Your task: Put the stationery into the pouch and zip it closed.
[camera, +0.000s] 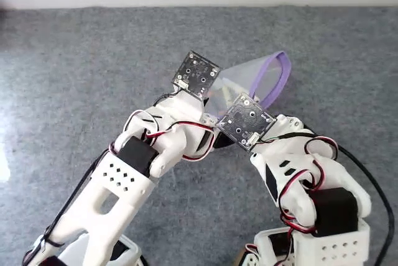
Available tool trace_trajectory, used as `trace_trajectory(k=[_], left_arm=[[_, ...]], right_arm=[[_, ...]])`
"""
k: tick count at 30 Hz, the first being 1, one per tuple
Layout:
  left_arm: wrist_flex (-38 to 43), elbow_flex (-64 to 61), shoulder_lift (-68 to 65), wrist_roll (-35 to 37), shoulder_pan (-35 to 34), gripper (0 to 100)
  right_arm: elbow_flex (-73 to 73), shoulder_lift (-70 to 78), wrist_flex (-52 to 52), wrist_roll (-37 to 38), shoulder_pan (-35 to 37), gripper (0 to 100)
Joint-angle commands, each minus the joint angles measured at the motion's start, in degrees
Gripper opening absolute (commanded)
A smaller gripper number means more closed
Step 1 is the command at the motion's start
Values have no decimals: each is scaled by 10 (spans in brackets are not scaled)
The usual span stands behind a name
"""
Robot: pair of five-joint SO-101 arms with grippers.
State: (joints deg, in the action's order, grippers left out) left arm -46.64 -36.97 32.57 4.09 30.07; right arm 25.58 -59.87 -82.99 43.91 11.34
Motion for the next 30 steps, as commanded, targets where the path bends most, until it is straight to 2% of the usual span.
trace_trajectory(k=[1,9,17,22,30], left_arm=[[49,-15,11,13,1,362],[137,-78,11,11,11,224],[178,-115,11,14,51,157],[198,-113,15,11,47,7],[193,-117,50,12,14,12]], right_arm=[[-31,-16,13,5,-3,9],[-31,-12,13,6,-3,9],[-31,-12,16,7,-2,9],[-35,-11,27,8,-7,9],[-47,20,122,6,-48,9]])
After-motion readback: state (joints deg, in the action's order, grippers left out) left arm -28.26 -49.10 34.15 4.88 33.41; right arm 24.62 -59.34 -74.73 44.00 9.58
